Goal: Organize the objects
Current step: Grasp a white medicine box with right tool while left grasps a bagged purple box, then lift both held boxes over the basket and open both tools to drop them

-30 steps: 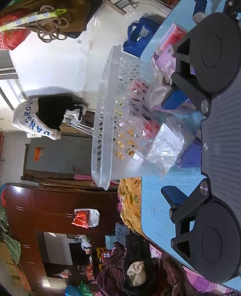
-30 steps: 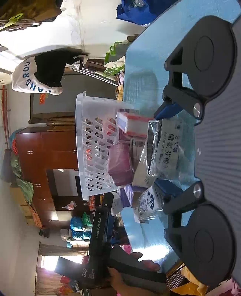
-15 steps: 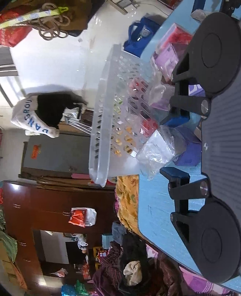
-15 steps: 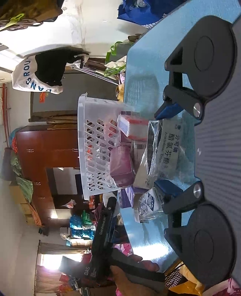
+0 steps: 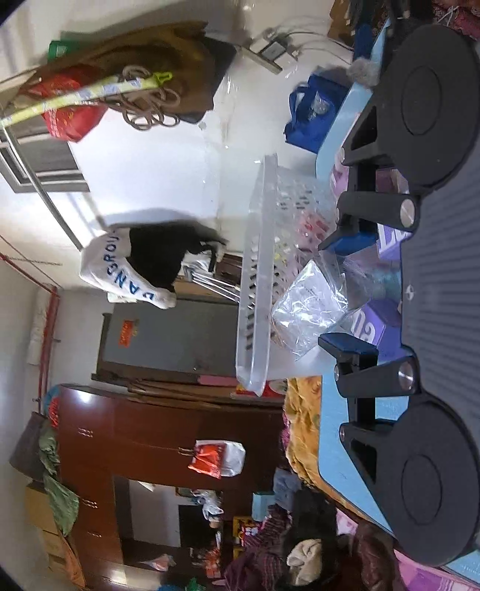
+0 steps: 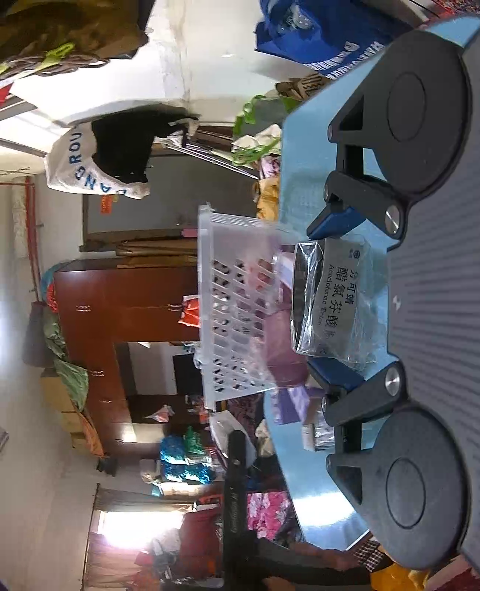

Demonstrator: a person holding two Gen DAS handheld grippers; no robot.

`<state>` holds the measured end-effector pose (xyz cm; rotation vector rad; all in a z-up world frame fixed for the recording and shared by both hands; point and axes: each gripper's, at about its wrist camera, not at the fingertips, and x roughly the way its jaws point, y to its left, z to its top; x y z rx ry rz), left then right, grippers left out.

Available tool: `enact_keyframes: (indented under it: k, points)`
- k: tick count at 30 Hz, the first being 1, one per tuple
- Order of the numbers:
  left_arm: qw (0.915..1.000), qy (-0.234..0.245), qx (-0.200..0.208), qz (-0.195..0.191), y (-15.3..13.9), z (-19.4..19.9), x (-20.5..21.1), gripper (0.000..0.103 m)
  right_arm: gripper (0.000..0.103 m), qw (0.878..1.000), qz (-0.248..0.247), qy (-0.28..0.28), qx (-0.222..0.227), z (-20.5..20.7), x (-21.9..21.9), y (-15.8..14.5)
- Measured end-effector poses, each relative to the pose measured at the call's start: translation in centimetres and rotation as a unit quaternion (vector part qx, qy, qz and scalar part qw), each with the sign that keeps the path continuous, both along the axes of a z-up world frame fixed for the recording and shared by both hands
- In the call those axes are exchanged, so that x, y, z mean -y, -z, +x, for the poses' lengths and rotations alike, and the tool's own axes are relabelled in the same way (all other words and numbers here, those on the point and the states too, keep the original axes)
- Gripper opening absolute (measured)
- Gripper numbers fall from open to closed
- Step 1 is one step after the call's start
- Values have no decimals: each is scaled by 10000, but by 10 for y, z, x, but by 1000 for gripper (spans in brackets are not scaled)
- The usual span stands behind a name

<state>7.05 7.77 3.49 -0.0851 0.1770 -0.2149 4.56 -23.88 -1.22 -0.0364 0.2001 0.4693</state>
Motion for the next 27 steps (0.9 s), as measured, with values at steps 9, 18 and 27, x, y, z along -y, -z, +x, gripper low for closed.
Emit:
enact_keyframes:
  k: [9,18,27]
  points:
    - [9999,87,93,-11,3,-7,1,50,73,9998,133,54,103,6,4,-10]
    - [9997,112,208,-44,3,-14,0,50,72,9997,208,59,137,13,7,-16]
    - [9993,121,288,-195,-4,-16,-7,50,72,9995,265,-20,160,21,6,-23]
